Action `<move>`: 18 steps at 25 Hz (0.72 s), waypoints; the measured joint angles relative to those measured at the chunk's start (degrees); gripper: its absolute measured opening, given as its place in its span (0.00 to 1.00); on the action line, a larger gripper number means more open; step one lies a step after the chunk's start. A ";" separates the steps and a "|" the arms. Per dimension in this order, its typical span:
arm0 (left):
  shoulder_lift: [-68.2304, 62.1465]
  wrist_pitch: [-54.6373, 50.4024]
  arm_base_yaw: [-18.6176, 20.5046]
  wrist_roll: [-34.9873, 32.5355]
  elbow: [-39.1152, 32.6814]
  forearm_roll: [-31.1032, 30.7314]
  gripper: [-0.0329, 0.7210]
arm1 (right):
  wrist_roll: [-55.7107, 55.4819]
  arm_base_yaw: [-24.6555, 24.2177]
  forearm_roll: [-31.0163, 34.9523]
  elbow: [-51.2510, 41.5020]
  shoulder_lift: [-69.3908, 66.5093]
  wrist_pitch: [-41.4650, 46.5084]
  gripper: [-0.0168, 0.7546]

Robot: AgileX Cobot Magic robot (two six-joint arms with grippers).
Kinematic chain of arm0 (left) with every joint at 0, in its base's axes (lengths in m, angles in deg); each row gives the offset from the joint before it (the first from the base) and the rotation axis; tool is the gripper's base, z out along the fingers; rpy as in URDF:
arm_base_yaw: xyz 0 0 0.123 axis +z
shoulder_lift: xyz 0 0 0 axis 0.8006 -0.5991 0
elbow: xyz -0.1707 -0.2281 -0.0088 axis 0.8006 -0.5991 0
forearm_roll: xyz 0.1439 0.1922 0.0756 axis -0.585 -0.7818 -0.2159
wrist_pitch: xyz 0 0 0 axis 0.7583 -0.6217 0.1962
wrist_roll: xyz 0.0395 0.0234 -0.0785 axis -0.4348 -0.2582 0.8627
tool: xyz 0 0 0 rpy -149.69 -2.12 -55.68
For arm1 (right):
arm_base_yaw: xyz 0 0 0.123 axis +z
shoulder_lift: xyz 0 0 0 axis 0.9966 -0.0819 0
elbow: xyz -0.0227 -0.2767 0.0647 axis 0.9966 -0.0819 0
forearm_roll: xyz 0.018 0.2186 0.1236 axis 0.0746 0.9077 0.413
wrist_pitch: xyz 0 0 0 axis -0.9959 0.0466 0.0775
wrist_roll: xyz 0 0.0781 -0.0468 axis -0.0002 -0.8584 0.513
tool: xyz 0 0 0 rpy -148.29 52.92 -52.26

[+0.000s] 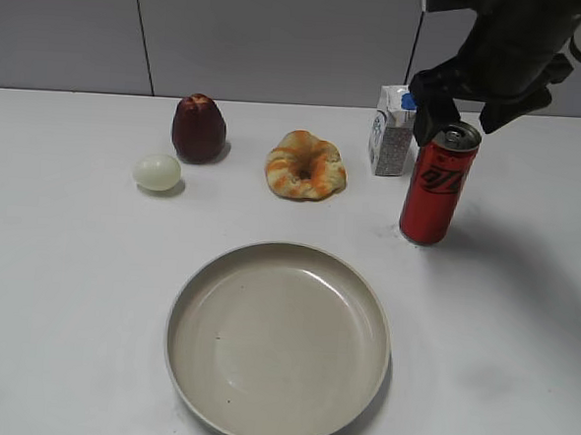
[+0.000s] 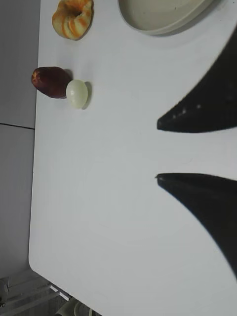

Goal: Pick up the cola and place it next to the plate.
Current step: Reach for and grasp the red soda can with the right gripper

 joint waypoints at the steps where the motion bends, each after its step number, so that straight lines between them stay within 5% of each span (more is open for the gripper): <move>1: 0.00 0.00 0.00 0.00 0.00 0.00 0.35 | -0.41 0.00 -0.93 1.20 -0.95 0.48 0.87; 18: 0.00 0.00 0.00 0.00 0.00 0.00 0.35 | -1.32 0.00 -3.03 4.04 -8.96 2.15 0.83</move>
